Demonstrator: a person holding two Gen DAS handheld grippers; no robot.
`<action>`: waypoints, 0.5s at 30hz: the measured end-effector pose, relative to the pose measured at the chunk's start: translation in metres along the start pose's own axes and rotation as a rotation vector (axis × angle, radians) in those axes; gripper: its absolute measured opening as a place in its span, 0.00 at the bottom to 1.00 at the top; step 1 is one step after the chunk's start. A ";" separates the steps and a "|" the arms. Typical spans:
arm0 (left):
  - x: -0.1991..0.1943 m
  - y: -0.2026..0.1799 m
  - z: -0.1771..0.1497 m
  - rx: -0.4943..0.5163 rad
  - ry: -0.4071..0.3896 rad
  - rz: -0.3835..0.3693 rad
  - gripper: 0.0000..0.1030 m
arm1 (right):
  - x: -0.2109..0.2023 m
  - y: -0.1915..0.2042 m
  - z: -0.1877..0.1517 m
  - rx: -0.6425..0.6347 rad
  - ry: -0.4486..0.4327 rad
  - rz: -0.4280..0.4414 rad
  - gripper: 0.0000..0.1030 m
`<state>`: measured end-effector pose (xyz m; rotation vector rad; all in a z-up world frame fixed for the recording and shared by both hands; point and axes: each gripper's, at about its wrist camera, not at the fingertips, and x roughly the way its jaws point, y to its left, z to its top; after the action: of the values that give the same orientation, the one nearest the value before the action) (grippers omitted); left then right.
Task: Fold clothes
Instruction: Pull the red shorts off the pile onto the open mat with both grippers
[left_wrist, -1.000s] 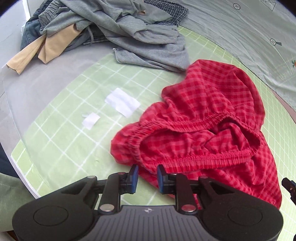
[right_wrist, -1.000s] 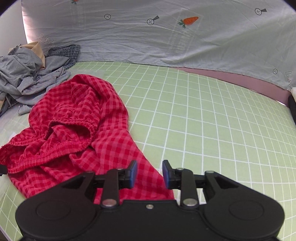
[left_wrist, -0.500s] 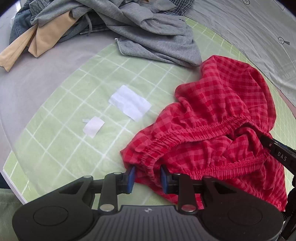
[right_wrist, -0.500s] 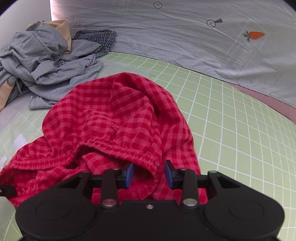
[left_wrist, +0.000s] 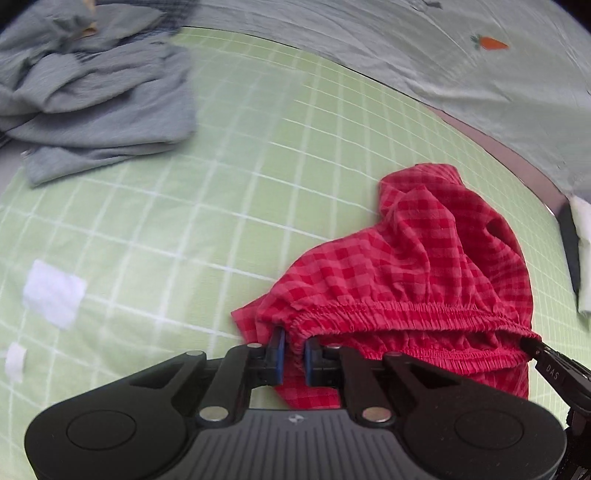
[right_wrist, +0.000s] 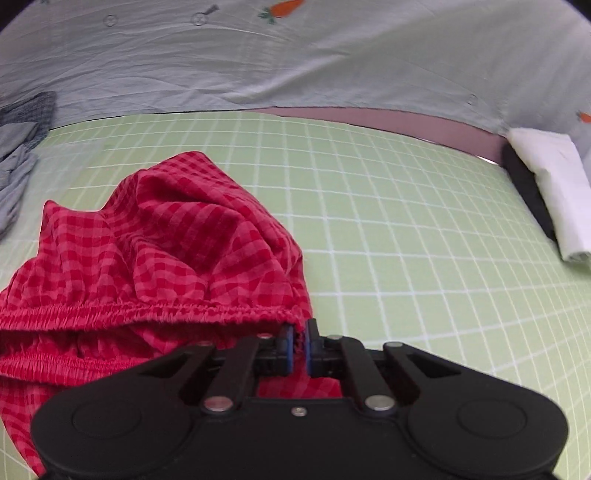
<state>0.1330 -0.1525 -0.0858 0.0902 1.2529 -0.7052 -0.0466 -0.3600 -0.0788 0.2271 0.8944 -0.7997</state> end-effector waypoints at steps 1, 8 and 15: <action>0.007 -0.012 -0.002 0.030 0.019 -0.021 0.11 | -0.004 -0.014 -0.010 0.030 0.012 -0.033 0.06; 0.030 -0.078 -0.036 0.143 0.083 -0.058 0.10 | -0.039 -0.092 -0.086 0.170 0.111 -0.204 0.06; 0.036 -0.122 -0.050 0.148 0.066 -0.019 0.06 | -0.059 -0.132 -0.116 0.197 0.102 -0.151 0.06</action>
<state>0.0316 -0.2428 -0.0974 0.2245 1.2649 -0.8163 -0.2320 -0.3639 -0.0869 0.3791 0.9370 -1.0254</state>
